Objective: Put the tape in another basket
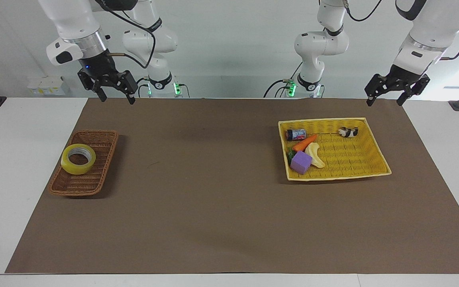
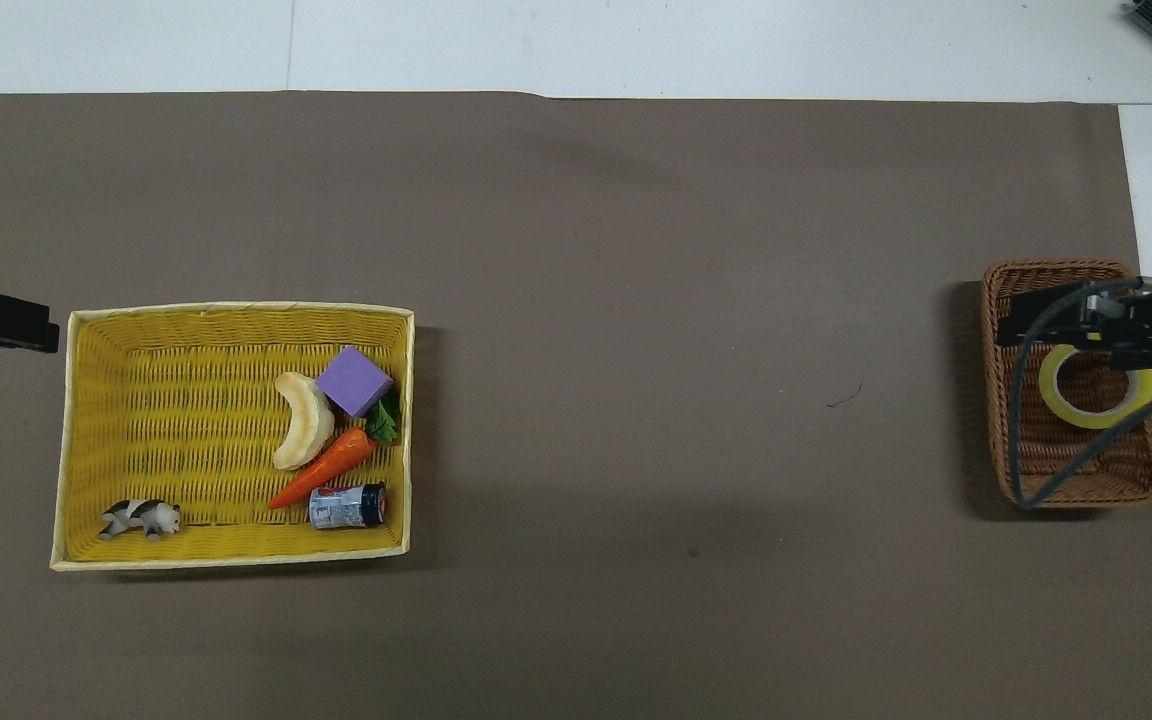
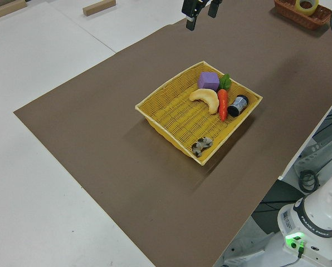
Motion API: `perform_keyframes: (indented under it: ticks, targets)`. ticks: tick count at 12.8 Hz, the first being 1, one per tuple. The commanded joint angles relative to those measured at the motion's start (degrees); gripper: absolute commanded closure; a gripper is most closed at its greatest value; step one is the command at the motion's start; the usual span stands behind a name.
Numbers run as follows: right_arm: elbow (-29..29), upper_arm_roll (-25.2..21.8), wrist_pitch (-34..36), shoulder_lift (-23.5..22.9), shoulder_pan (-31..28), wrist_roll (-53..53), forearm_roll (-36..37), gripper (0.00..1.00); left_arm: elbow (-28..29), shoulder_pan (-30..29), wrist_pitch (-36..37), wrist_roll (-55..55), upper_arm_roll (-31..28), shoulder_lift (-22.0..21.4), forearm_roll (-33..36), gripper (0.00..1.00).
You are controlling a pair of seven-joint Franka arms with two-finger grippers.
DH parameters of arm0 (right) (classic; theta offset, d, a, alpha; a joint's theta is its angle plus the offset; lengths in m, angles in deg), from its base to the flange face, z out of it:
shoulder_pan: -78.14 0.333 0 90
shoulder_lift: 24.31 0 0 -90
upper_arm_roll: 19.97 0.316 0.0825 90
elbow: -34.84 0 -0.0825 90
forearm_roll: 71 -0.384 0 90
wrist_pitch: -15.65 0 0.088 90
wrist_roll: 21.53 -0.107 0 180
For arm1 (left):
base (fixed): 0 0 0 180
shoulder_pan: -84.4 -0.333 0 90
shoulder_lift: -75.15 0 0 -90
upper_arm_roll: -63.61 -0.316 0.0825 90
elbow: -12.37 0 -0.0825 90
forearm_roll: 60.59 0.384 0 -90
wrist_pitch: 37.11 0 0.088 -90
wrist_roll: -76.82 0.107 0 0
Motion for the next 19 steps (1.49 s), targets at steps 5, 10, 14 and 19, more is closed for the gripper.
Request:
perform_keyframes:
  ticks: [5, 10, 14, 19]
  targets:
    - [2.76, -0.56, 5.8, 1.07, 1.45, -1.91, 1.93, 0.0, -1.29, -0.01, 0.48, -0.01, 0.03, 0.54, 0.55, 0.0]
    - [1.09, -0.91, 5.45, 2.13, 1.1, -1.56, -0.97, 0.0, -1.29, -0.01, 0.48, -0.01, 0.03, 0.54, 0.55, 0.0]
    - [1.96, -2.05, 6.67, 2.21, 0.22, 4.47, 1.13, 0.0, -1.29, -0.01, 0.48, -0.01, 0.03, 0.54, 0.55, 0.0]
    - [3.03, -1.97, 7.75, 3.35, 0.31, 7.67, 2.98, 0.0, -1.29, -0.01, 0.48, -0.01, 0.03, 0.54, 0.55, 0.0]
